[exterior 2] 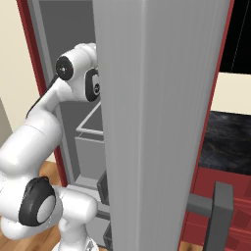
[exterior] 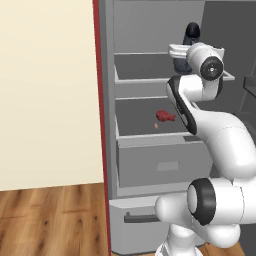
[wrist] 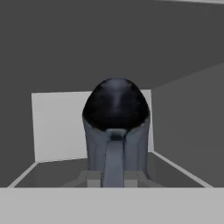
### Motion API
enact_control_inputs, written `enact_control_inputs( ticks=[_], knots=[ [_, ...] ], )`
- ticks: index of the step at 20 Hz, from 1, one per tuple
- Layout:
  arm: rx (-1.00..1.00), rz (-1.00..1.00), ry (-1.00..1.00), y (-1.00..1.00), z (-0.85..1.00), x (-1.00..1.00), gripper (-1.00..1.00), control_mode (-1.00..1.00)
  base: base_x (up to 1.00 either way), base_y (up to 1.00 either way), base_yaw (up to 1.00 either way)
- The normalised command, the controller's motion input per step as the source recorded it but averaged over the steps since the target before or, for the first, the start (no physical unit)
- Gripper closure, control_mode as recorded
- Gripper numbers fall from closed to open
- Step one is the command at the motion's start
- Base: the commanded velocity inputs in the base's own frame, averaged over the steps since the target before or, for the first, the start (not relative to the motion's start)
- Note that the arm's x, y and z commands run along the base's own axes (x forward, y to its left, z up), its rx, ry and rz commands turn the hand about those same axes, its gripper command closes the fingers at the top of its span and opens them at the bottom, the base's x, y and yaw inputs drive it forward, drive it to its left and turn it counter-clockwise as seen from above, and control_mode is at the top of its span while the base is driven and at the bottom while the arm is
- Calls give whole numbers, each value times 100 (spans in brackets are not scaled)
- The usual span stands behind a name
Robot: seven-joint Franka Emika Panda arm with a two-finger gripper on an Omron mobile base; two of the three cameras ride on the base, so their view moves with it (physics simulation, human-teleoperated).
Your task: Move the sushi and pork chop from the top shelf to the second highest shelf to make space. Then, place the pitcher from the counter on the cleared top shelf.
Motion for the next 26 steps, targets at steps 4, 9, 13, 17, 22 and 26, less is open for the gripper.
enact_control_inputs(
  ticks=[4,9,13,17,22,26],
  knots=[
    [-1,0,3,-10,-26,61,100,-100,0,0,0],
    [-3,0,2,-4,-29,59,100,-100,0,0,0],
    [-2,0,0,-1,-24,56,100,-100,0,0,0],
    [-1,0,0,-3,-21,61,100,-100,0,0,0],
    [0,0,0,-6,-6,64,100,-100,0,0,0],
    [0,0,0,-6,-1,64,100,-100,0,0,0]
  ],
)
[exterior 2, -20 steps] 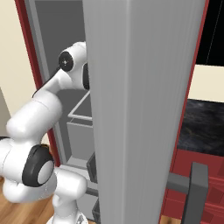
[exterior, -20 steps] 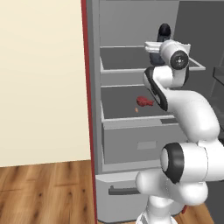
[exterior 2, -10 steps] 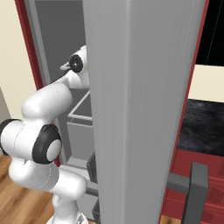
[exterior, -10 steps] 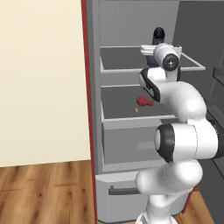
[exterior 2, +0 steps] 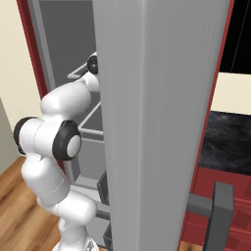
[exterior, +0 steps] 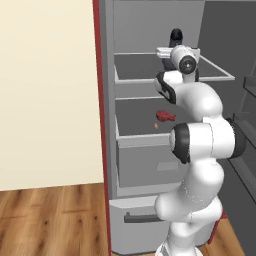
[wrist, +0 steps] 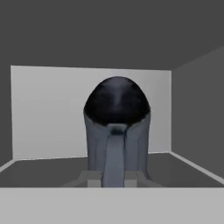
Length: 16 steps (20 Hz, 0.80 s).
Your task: Move the sushi and pork chop from the top shelf to the second highest shelf to make space. Then, place the pitcher from the counter on the cleared top shelf.
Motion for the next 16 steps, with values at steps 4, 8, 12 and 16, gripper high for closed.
enact_control_inputs(
  ticks=[4,8,12,16],
  knots=[
    [0,0,0,-5,0,58,-100,-100,0,0,0],
    [0,0,0,-8,0,49,-100,-100,0,0,0],
    [-1,0,0,-1,-1,23,-100,-100,0,0,0],
    [-6,0,0,0,-6,2,-100,-100,0,0,0]
  ],
)
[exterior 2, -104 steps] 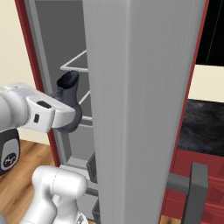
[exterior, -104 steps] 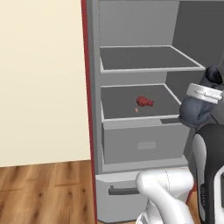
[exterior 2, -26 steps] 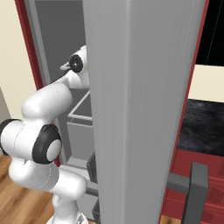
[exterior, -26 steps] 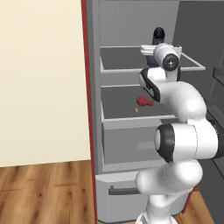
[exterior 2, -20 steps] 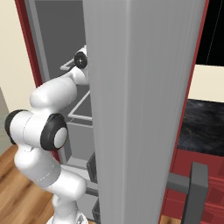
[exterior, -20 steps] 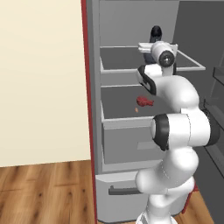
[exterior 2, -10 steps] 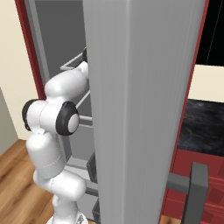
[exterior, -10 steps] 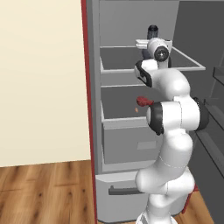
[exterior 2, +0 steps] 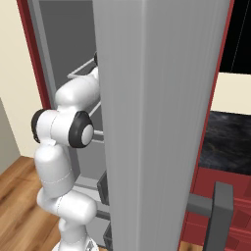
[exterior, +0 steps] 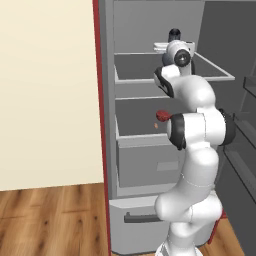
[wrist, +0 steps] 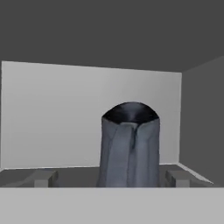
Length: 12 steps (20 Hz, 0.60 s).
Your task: Move the sushi and pork chop from the top shelf to the second highest shelf to make space. Then, place the pitcher from the counter on the cleared top shelf.
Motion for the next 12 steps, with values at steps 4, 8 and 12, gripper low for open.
enact_control_inputs(
  ticks=[4,8,12],
  knots=[
    [-11,0,0,0,-5,0,-100,-100,0,0,0],
    [-14,0,0,0,-16,-4,-100,-100,0,0,0],
    [-14,0,0,4,-8,-6,-100,-100,0,0,0]
  ],
)
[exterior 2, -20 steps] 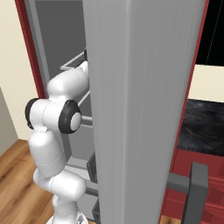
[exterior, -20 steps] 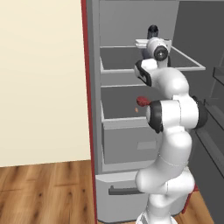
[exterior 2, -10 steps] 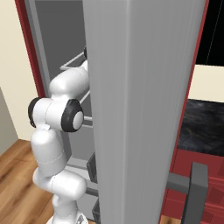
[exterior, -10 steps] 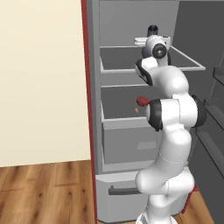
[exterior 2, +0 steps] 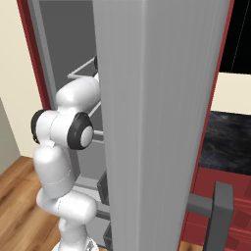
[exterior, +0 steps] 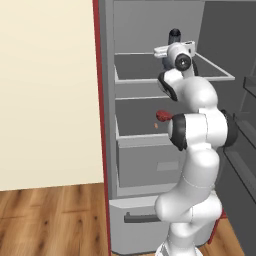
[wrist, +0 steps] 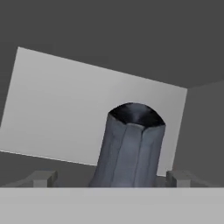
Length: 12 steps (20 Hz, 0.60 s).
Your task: Move the sushi and pork chop from the top shelf to the second highest shelf to make space. Then, place the pitcher from the counter on the cleared top shelf.
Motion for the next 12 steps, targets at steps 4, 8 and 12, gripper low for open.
enact_control_inputs(
  ticks=[4,8,12],
  knots=[
    [-12,0,0,25,0,-6,-100,-100,0,0,0],
    [-7,0,0,38,0,-1,-100,-100,0,0,0],
    [0,0,0,36,0,-1,-100,-100,0,0,0]
  ],
)
